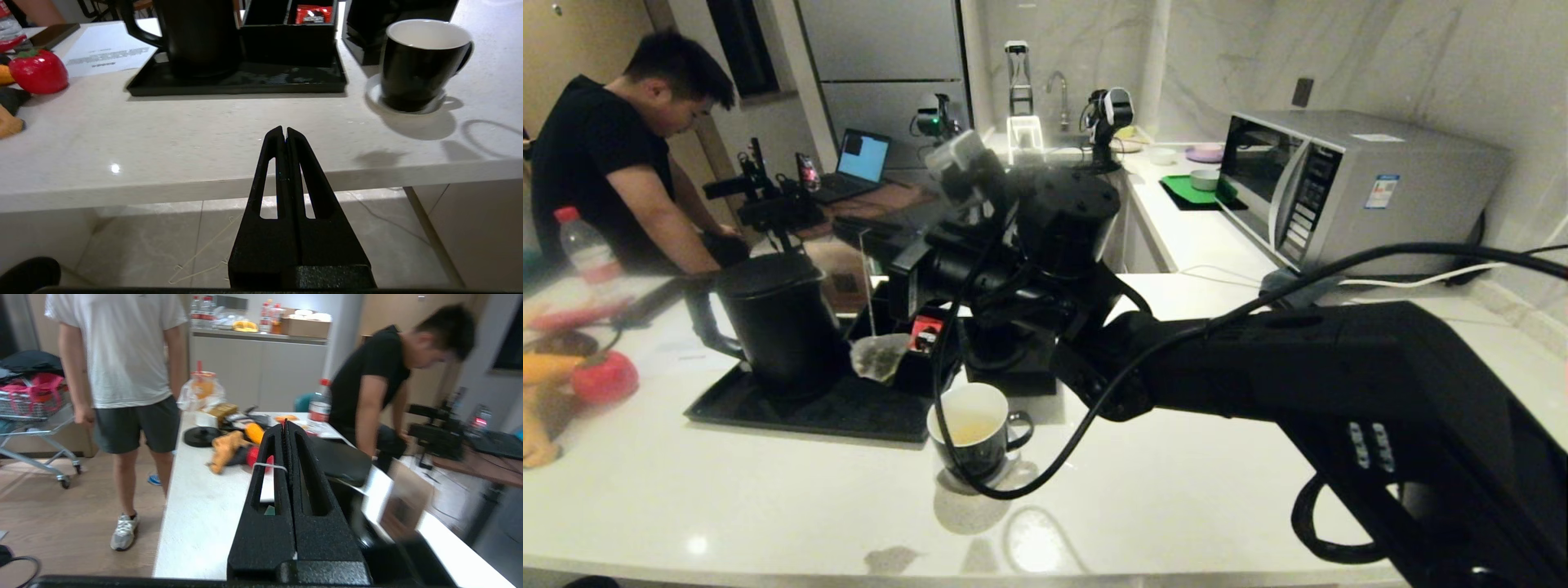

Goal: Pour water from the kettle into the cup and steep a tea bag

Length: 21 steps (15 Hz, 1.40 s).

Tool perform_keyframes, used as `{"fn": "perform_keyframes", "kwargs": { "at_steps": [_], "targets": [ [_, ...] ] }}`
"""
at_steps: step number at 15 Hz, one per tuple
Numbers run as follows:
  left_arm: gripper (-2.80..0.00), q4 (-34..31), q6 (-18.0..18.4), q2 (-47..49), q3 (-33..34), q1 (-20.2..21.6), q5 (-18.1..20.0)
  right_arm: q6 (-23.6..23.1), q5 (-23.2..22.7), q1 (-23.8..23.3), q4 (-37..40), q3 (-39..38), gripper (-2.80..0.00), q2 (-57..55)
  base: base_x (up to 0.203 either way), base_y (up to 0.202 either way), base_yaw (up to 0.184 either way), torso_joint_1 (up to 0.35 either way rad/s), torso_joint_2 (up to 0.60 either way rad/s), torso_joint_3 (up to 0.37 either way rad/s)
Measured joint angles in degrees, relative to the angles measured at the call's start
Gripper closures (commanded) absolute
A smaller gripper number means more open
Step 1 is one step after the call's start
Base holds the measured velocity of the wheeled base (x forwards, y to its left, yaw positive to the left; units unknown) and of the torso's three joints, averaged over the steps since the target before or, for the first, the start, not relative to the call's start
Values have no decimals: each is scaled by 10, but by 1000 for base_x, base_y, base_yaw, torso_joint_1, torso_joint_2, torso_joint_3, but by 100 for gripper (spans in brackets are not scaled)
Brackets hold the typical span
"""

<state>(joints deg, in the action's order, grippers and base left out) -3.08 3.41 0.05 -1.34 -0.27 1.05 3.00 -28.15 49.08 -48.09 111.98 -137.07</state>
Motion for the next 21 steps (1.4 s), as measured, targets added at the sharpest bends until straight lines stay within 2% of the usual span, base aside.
{"fn": "perform_keyframes", "kwargs": {
  "at_steps": [8, 21],
  "targets": [
    [0, 1, 0, 0, 0, 0, 0, 0, 0, -2, 1, 0, 0, -1, 0, 181, 1, 2, 4, 3],
    [0, 0, -1, 0, 0, 0, 0, -1, 1, -10, 0, 0, 0, 10, 0, 4, -1, 0, 1, 1]
  ]
}}
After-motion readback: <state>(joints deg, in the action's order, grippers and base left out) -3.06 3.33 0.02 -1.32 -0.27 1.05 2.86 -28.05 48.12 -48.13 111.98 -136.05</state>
